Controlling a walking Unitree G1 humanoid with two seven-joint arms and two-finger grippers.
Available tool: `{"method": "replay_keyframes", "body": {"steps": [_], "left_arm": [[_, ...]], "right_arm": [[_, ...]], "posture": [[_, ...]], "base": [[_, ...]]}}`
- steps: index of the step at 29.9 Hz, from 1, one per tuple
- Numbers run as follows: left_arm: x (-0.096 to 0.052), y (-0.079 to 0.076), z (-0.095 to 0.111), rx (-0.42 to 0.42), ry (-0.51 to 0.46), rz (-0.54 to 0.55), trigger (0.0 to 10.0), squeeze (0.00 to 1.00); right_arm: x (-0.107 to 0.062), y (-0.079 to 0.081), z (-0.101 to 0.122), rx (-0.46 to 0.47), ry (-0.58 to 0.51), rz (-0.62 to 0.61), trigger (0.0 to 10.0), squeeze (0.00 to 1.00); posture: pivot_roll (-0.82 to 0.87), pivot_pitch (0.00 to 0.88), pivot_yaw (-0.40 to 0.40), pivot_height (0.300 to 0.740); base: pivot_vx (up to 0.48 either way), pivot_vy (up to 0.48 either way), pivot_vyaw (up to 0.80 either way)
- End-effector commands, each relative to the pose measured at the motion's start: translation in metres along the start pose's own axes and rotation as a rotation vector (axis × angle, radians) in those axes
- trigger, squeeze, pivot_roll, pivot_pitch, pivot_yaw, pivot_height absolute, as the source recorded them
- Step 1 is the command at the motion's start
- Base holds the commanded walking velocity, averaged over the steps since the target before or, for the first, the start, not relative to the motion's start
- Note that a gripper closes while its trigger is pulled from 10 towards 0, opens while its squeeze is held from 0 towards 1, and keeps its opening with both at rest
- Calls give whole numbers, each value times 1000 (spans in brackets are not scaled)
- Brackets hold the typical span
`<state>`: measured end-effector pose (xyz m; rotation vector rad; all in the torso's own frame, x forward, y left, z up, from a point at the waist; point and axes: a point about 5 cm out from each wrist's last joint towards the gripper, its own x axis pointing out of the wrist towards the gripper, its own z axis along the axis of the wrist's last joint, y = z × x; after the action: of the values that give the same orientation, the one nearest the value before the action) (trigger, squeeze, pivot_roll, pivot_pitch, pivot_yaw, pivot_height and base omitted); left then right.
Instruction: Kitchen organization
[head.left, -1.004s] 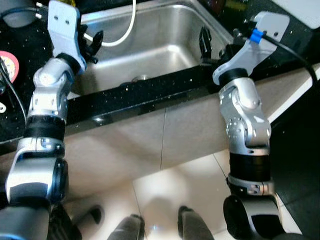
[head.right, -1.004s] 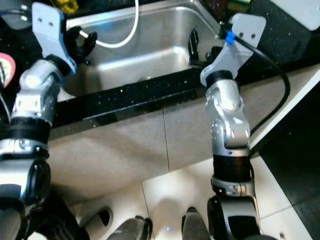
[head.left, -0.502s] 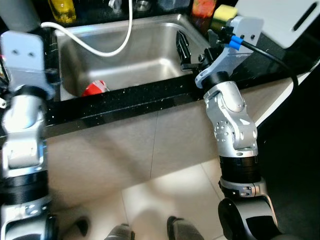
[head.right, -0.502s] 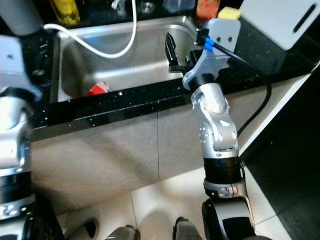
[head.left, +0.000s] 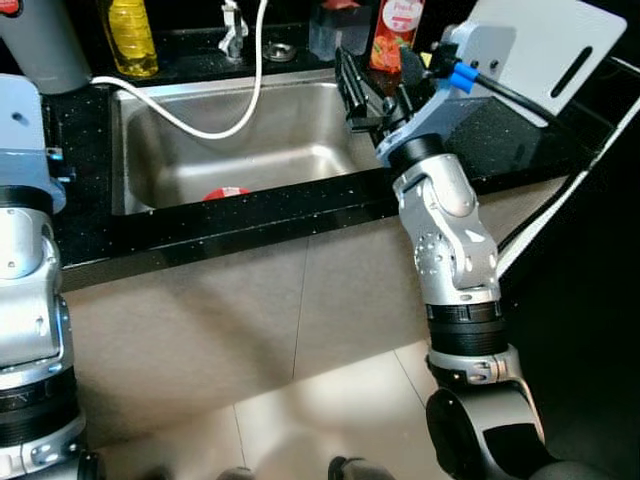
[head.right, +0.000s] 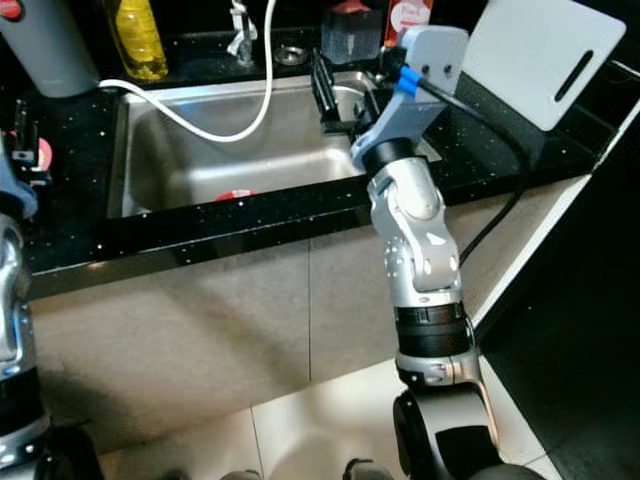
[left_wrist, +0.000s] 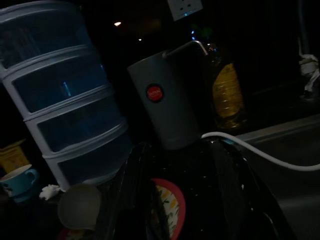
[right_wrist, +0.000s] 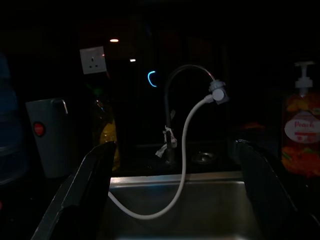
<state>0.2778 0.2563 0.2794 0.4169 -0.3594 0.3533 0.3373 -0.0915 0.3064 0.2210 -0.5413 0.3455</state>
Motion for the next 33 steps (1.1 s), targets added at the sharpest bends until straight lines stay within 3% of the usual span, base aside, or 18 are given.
{"method": "replay_keyframes", "body": {"steps": [1,6,10,14,18,29,33], "left_arm": [[-3,-3,2,19,3,-4,10000,0],[-3,-7,5,37,-21,-16,10000,0],[-12,-14,11,-47,-42,-59,10000,0],[-17,-9,-2,-62,52,-33,10000,0],[-15,22,-27,25,216,119,10000,0],[-16,15,-17,1,180,156,10000,0],[-16,17,-22,8,244,154,10000,0]], "right_arm": [[-2,-3,-2,11,1,-9,10000,0],[0,-4,-4,10,-2,-9,10000,0],[2,-2,-4,16,-11,6,10000,0],[6,-4,-6,15,-4,6,10000,0],[10,-8,-10,13,8,-5,10000,0],[19,-10,-14,30,13,-7,10000,0],[23,-8,-9,29,-12,-8,10000,0]], "posture": [[248,4,-36,740],[248,12,-33,740],[257,0,-42,740],[272,0,-52,740],[293,0,-67,740],[328,0,-111,740],[320,0,-110,740]], "base": [[0,0,0],[0,0,0],[0,0,0],[0,0,0],[0,0,0],[0,0,0],[0,0,0]]}}
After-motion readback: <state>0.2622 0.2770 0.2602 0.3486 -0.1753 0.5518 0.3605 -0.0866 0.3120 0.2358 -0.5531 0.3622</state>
